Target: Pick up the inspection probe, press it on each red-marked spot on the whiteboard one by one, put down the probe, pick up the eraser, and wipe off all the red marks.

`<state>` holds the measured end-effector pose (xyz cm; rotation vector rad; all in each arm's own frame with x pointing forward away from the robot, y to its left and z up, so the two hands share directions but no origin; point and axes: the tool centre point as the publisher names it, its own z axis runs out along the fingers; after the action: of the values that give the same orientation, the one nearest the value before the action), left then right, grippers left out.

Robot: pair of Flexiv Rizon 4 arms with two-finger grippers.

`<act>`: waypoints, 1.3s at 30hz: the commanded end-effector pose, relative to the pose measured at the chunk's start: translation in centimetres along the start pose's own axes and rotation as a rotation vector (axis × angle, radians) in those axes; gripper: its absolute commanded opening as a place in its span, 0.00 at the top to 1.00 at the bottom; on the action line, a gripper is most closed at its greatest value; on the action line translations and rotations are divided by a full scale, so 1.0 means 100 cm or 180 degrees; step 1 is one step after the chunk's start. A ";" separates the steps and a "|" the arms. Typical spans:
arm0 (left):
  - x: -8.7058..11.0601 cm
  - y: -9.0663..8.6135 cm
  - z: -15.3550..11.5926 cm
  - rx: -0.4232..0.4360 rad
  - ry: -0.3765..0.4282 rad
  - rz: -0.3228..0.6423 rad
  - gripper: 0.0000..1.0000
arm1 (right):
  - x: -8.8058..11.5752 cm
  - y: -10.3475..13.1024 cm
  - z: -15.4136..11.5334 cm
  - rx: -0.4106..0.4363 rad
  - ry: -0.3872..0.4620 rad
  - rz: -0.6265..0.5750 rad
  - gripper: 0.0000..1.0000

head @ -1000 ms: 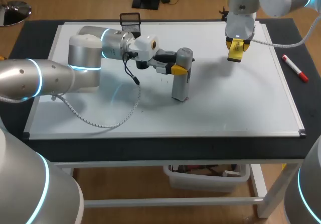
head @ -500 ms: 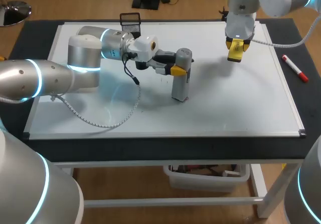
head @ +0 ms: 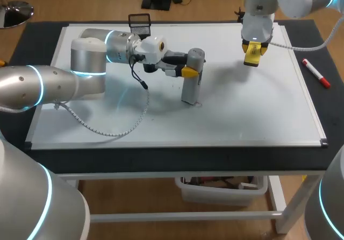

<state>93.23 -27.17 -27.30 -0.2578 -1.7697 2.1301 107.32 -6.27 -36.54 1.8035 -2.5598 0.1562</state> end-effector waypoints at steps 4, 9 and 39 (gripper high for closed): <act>0.000 -0.029 -0.042 0.0012 -0.0383 0.0107 1.00 | 0.000 -0.001 -0.001 0.0002 0.0006 -0.0006 1.00; -0.010 -0.048 -0.080 0.0047 -0.0687 0.0215 1.00 | 0.000 -0.001 -0.001 0.0002 0.0006 -0.0006 1.00; -0.015 -0.080 -0.214 0.0144 -0.1601 0.0448 1.00 | 0.000 -0.001 -0.001 0.0002 0.0006 -0.0006 1.00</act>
<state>104.09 -7.41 -24.22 0.1375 -1.9873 2.4722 107.32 -6.28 -36.54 1.8035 -2.5599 0.1560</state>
